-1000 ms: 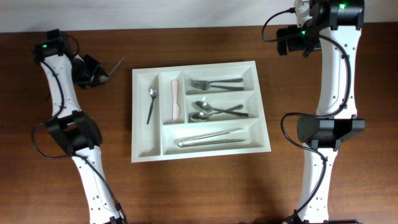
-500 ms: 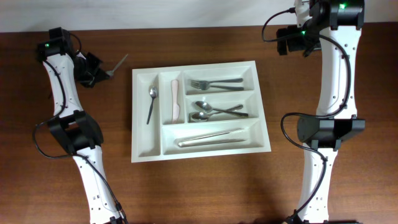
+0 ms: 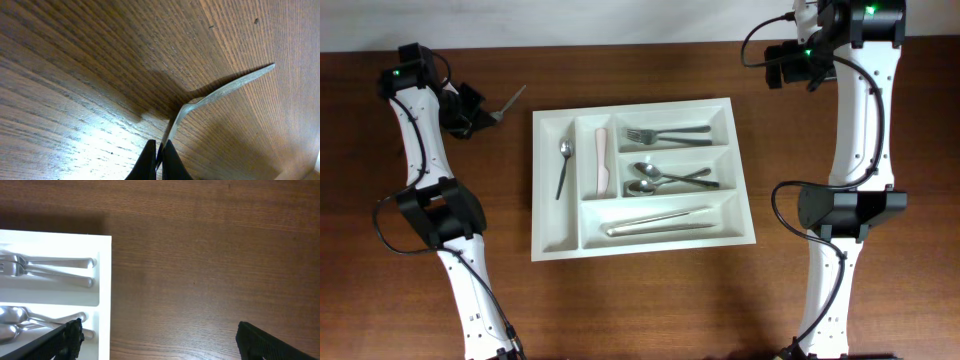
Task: Pack container
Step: 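Lift the spoon upward with the left gripper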
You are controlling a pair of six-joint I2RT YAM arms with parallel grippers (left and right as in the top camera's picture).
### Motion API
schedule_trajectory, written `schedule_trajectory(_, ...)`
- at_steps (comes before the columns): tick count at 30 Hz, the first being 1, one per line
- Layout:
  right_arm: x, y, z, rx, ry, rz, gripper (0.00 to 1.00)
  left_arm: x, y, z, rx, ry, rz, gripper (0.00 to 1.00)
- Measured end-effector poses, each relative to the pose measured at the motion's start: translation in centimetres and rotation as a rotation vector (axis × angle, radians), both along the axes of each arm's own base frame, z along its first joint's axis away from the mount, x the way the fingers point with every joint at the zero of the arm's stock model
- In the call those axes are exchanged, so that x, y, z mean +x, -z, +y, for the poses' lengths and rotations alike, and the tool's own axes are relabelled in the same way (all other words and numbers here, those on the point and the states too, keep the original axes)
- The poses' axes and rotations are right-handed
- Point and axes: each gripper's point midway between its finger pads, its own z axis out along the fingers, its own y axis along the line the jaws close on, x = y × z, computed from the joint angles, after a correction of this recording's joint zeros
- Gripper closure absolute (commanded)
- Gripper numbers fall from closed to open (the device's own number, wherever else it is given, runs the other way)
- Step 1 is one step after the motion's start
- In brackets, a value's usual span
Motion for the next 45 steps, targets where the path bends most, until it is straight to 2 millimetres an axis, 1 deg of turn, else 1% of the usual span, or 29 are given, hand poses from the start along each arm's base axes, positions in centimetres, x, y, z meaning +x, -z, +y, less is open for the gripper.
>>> schedule_trajectory(5,0.0,0.0,0.0,0.000,0.000,0.000,0.01,0.3,-0.5,-0.1,-0.004,0.005,-0.023,0.98)
schedule_trajectory(9,0.0,0.0,0.0,0.000,0.000,0.000,0.01,1.4,-2.4,-0.2,-0.008,0.011,-0.098,0.98)
schedule_trajectory(12,0.0,0.0,0.0,0.000,0.000,0.000,0.01,1.9,-3.4,-0.4,-0.021,0.018,-0.137,0.98)
schedule_trajectory(20,0.0,0.0,0.0,0.000,0.001,0.000,0.01,0.8,-3.3,-1.3,-0.069,0.040,-0.097,0.98)
schedule_trajectory(25,0.0,0.0,0.0,0.000,0.000,0.000,0.01,0.4,-3.5,-1.8,-0.085,0.066,-0.096,0.98)
schedule_trajectory(28,0.0,0.0,0.0,0.000,0.000,0.000,0.01,0.2,-3.9,-2.0,-0.095,0.076,-0.098,0.98)
schedule_trajectory(30,0.0,0.0,0.0,0.000,0.000,0.000,0.01,0.1,-4.7,-2.1,-0.094,0.079,-0.107,0.98)
schedule_trajectory(33,0.0,0.0,0.0,0.000,0.000,0.000,0.01,0.2,-6.8,-2.1,-0.082,0.086,-0.143,0.98)
schedule_trajectory(38,0.0,0.0,0.0,0.000,0.000,0.000,0.01,-0.1,-12.0,-2.2,-0.057,0.096,-0.225,0.98)
schedule_trajectory(40,0.0,0.0,0.0,0.000,0.000,0.000,0.01,-0.8,-14.2,-2.4,-0.049,0.101,-0.241,0.98)
schedule_trajectory(41,0.0,0.0,0.0,0.000,0.000,0.000,0.01,-1.3,-15.0,-2.5,-0.047,0.104,-0.242,0.98)
schedule_trajectory(43,0.0,0.0,0.0,0.000,0.000,0.000,0.01,-2.7,-16.7,-2.7,-0.037,0.106,-0.228,0.98)
schedule_trajectory(45,0.0,0.0,0.0,0.000,0.001,0.000,0.01,-3.2,-18.5,-2.9,-0.014,0.125,-0.261,0.98)
